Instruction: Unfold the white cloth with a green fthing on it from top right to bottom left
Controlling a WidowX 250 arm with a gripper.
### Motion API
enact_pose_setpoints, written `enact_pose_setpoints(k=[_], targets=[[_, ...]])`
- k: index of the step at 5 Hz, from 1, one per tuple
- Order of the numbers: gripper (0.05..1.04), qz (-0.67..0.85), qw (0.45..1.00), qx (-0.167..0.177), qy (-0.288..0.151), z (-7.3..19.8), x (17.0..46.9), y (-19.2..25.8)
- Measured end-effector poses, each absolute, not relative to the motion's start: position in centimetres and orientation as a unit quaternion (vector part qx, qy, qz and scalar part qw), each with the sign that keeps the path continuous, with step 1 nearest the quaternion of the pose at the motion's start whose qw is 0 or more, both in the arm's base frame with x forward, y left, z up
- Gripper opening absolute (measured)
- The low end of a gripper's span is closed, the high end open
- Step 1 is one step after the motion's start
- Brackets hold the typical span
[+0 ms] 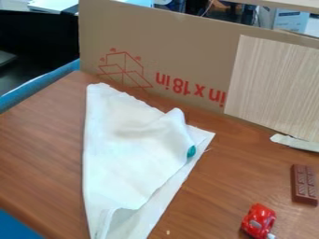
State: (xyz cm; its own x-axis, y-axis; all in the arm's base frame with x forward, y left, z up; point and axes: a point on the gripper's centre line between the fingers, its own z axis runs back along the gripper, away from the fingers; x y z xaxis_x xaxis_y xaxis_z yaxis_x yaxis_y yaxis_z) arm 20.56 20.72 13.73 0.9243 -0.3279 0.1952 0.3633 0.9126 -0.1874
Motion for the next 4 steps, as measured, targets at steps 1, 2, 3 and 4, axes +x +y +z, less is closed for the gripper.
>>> enact_pose_setpoints(k=[1, 2, 3, 4], targets=[[1.001, -0.175, 0.974, -0.122, -0.077, 12.9, 20.6, 20.5], [1.001, -0.169, 0.974, -0.11, -0.107, 11.7, 20.3, 18.1], [1.001, -0.142, 0.978, -0.07, -0.14, 11.8, 21.3, 14.7], [1.001, -0.094, 0.981, -0.031, -0.166, 11.9, 22.8, 12.3]])
